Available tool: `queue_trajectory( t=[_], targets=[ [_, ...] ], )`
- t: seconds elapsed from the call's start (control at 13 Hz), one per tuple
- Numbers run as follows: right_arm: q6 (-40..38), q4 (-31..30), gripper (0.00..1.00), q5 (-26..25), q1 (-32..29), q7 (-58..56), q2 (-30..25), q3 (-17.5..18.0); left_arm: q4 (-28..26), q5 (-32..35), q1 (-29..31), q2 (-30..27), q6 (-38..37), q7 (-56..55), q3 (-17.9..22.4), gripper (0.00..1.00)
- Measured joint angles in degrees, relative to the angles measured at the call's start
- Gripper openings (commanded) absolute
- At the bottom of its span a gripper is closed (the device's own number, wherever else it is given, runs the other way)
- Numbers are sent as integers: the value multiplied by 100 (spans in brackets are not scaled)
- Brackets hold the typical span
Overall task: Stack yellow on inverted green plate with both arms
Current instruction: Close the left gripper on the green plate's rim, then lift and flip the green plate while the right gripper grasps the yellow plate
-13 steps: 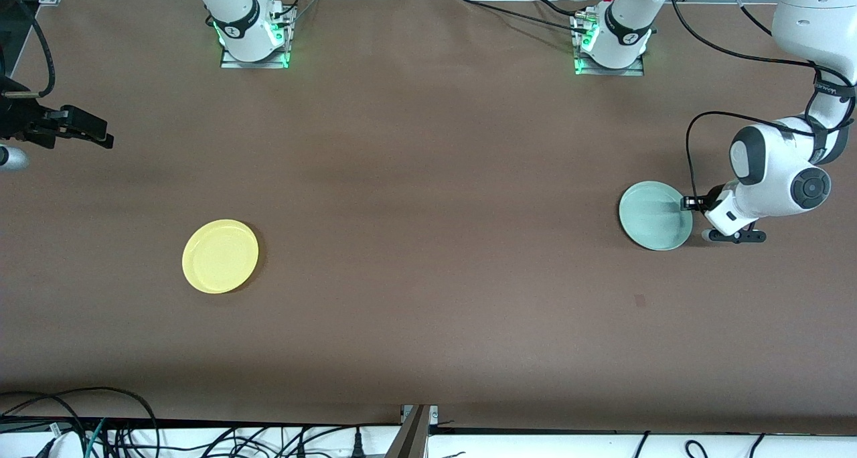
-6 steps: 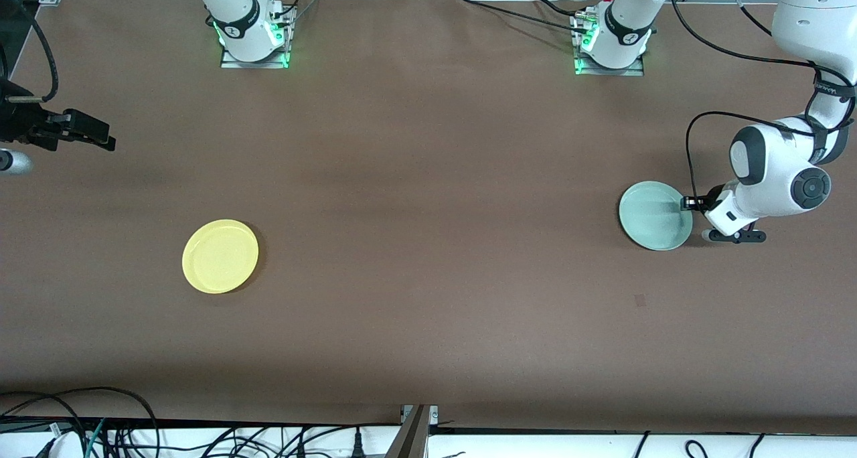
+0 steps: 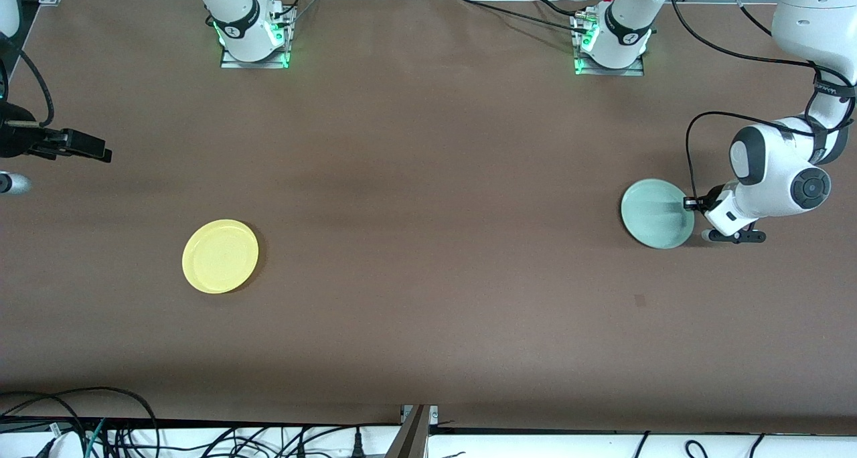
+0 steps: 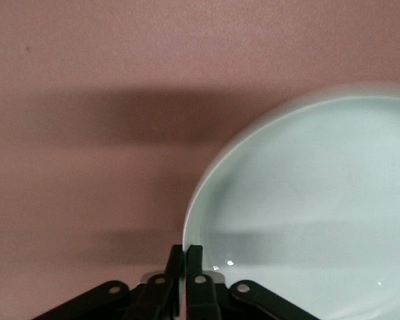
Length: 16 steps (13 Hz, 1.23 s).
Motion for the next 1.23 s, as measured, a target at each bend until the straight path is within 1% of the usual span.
queue_trajectory(
  t=[0.38,0.54,0.62,0.92,1.23],
  targets=[
    [72,-2,100,1,-87,0,344,0,32,-3,-4,-16,-15,27,-1,0],
    [197,-2,100,1,-87,0,485,0,215,-4,-22,-16,-246,34,-6,0],
    [251,-2,100,1,-88,0,546,0,409,-4,-60,-17,-515,34,-8,0],
    [519,-3,100,2,-88,0,799,0,1524,-3,-429,-35,-1891,-4,-12,0],
    [989,-14,100,3,-88,0,1148,0,2441,121,-901,-88,-2940,-260,-21,0]
  ],
)
